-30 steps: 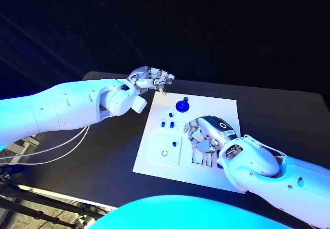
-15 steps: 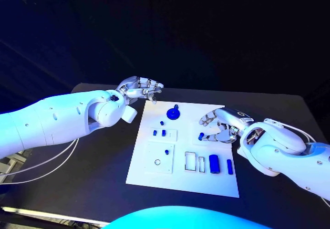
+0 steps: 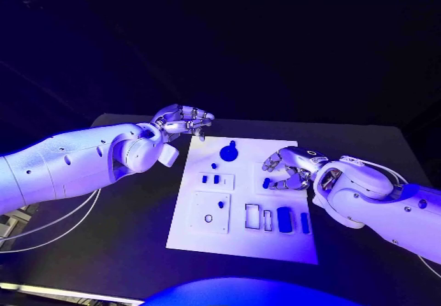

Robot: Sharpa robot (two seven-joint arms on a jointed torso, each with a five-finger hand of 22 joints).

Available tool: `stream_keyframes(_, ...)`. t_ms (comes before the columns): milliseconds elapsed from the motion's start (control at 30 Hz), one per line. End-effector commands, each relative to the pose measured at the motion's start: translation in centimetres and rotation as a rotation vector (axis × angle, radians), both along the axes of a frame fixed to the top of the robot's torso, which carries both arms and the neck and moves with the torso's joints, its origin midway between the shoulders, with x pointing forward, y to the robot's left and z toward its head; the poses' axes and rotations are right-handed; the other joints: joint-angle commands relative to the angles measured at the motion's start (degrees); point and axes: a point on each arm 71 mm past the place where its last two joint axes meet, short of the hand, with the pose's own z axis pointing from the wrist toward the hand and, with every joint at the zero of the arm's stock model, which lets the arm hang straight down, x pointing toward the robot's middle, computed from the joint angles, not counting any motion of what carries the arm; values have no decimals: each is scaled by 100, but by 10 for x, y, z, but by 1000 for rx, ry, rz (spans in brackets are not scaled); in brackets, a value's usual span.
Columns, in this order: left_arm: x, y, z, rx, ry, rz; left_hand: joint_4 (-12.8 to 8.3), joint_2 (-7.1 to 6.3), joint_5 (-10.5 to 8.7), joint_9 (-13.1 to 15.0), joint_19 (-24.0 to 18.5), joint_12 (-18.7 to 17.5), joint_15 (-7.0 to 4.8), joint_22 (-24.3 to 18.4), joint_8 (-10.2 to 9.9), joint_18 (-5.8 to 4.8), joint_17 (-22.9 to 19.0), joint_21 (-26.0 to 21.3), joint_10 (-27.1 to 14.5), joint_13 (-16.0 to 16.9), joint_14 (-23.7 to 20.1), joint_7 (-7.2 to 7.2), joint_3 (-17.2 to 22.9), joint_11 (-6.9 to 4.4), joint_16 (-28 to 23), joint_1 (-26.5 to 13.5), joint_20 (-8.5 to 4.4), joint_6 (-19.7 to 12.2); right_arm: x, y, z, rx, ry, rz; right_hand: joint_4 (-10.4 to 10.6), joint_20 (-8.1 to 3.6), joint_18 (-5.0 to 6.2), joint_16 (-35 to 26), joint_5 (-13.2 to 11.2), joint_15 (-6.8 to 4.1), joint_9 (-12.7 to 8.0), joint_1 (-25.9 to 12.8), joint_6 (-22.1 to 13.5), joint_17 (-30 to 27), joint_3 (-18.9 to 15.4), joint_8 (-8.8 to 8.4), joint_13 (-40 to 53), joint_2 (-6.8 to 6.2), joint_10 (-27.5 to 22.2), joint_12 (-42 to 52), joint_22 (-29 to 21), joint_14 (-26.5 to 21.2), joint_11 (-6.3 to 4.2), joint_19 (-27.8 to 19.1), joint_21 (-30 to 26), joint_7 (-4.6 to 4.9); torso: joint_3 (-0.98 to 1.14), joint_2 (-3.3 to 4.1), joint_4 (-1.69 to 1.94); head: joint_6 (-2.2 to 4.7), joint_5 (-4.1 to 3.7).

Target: Assemble the parts on the task board

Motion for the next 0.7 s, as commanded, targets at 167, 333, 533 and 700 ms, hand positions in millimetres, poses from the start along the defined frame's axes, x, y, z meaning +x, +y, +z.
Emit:
stream_keyframes(167, -1, -1, 1, -11, -6, -12, -15, 34, 18, -11, 33, -42, 25, -10, 36, 80, 7, -44, -23, -13, -12, 27, -31, 25, 16, -19, -12, -16, -5, 7, -5, -33, 2, 36, 13, -76, -33, 136, -4, -107, 3, -9, 217, 151, 227, 29, -18, 113, 425, 263, 262, 130, -152, 280, 403, 40, -5, -4, -4, -20, 17)
stream_keyframes(333, -1, -1, 1, -11, -5, -13, -15, 34, 18, -11, 33, -42, 25, -10, 36, 80, 7, -44, -23, -13, -12, 27, -31, 25, 16, -19, -12, -16, -6, 9, -7, -41, 8, 37, 15, -125, -73, 183, 6, -156, -8, -18, 376, 230, 455, 59, -54, 166, 726, 271, 404, 169, -204, 397, 604, 10, -4, -9, -6, -22, 15)
stream_keyframes(533, -1, 0, 1, -10, -5, -11, -15, 34, 18, -11, 33, -42, 25, -10, 36, 80, 7, -44, -23, -13, -12, 27, -31, 25, 16, -19, -12, -16, -5, 9, -10, -55, 13, 35, 19, -136, -81, 195, 9, -160, -21, -22, 447, 240, 639, 63, -81, 138, 825, 202, 438, 178, -206, 416, 633, 18, -4, -1, -5, -36, 22)
stream_keyframes(700, -1, 0, 1, -9, -4, -10, -15, 34, 18, -11, 33, -42, 25, -10, 36, 80, 7, -44, -23, -13, -12, 27, -31, 25, 16, -19, -12, -16, -6, 11, -14, -58, 17, 38, 16, -138, -84, 196, 9, -159, -28, -24, 467, 237, 716, 60, -87, 115, 851, 167, 453, 178, -206, 422, 646, 19, -2, -4, -1, -49, 29)
